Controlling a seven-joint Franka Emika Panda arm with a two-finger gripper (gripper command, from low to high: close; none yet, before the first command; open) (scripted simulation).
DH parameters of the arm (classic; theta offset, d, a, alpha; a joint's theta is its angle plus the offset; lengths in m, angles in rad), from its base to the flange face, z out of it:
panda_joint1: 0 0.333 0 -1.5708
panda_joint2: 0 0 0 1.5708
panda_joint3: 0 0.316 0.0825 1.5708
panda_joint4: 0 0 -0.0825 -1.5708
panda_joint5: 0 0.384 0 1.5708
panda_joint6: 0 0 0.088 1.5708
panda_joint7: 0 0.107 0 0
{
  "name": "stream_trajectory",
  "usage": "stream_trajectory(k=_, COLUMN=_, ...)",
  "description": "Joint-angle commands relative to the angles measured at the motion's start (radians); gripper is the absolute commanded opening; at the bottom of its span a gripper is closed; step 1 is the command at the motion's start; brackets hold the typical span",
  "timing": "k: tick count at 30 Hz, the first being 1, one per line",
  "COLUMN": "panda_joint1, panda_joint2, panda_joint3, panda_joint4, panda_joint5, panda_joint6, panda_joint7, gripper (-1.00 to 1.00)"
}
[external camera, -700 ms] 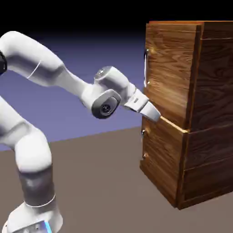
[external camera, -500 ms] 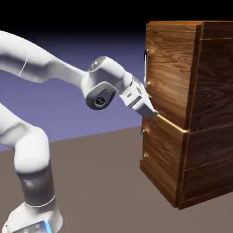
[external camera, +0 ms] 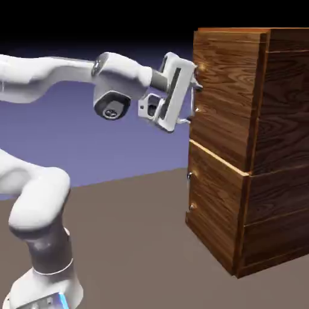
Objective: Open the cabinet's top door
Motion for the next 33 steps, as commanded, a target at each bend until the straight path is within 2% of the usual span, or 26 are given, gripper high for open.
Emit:
stream_trajectory(k=1, panda_joint1=-0.018, panda_joint2=-0.017, panda_joint3=0.021, panda_joint4=0.005, panda_joint5=0.044, panda_joint6=-0.005, panda_joint7=0.041, gripper=0.0)
stream_trajectory(k=27, panda_joint1=-0.483, panda_joint2=-0.448, panda_joint3=0.56, panda_joint4=0.142, panda_joint5=1.171, panda_joint6=-0.129, panda_joint7=1.094, gripper=0.0)
stream_trajectory(k=33, panda_joint1=-0.66, panda_joint2=-0.426, panda_joint3=0.612, panda_joint4=0.258, panda_joint5=1.264, panda_joint6=-0.187, panda_joint7=1.054, gripper=0.0)
